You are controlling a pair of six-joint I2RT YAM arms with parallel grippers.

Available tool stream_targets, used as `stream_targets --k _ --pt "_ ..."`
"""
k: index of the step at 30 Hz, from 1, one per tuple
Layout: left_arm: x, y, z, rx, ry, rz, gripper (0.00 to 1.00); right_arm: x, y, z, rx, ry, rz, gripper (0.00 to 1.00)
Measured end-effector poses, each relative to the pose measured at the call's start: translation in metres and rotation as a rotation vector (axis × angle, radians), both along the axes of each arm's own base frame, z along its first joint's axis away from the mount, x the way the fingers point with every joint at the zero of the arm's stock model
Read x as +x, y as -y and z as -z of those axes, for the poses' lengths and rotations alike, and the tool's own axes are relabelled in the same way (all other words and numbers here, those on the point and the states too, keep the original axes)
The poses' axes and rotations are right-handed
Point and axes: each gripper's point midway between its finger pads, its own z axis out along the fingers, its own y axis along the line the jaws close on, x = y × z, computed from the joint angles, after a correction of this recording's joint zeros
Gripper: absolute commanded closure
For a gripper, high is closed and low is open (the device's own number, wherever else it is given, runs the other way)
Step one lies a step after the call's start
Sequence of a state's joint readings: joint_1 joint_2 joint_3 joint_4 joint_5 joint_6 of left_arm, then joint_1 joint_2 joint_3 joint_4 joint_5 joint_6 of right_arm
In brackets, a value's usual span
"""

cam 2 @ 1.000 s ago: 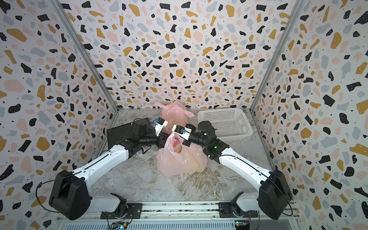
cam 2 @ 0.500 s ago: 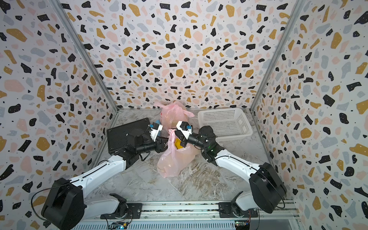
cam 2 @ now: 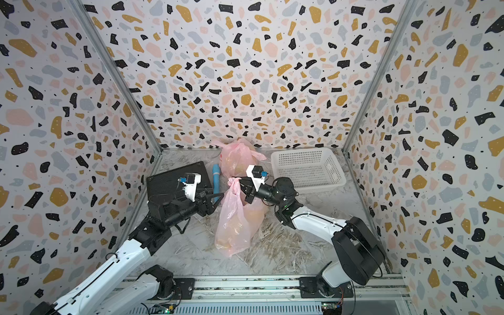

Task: Place the banana into a plastic bag & tie a knot
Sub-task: Cross the plastic bag at the center of the board.

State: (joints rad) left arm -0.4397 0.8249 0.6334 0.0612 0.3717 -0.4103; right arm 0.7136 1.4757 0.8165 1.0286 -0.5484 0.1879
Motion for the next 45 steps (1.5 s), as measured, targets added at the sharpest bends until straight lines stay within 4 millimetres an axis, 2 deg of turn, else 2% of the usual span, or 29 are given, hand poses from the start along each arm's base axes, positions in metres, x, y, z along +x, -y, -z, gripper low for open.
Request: stream_targets --k 2,5,7,9,11,17,29,31,37,45 --pt "-0.001 -0.003 -0.001 -0.004 -0.022 -0.015 0.14 0.000 -0.001 0.001 0.003 -0.005 -0.005 1.00" --pt "-0.002 -0.002 -0.009 -0.032 -0.055 -0.018 0.15 0.000 -0.001 0.002 0.007 -0.008 -0.010 1.00" --pt "-0.003 0.001 -0.019 -0.064 -0.070 -0.006 0.22 -0.002 -0.001 0.002 0.009 -0.008 -0.014 1.00" --pt "-0.002 0.005 -0.026 -0.096 -0.078 0.011 0.34 -0.002 -0.001 0.002 0.010 -0.009 -0.017 1.00" --pt "0.000 0.009 -0.025 -0.107 -0.089 0.022 0.37 -0.003 -0.001 0.002 0.011 -0.009 -0.024 1.00" --pt "0.010 0.014 -0.012 -0.087 -0.116 0.030 0.36 -0.006 -0.004 0.005 0.009 -0.023 -0.052 1.00" --pt "0.015 0.027 -0.013 -0.081 -0.077 0.094 0.33 -0.008 -0.014 0.017 0.006 -0.060 -0.102 1.00" --pt "0.016 0.028 -0.015 -0.083 -0.067 0.099 0.36 -0.008 -0.015 0.017 0.008 -0.061 -0.107 1.00" --pt "0.016 0.029 -0.015 -0.069 -0.046 0.109 0.56 -0.009 -0.016 0.017 0.007 -0.066 -0.117 1.00" --pt "0.015 0.028 -0.015 -0.040 -0.016 0.116 0.59 -0.011 -0.017 0.017 0.009 -0.075 -0.126 1.00"
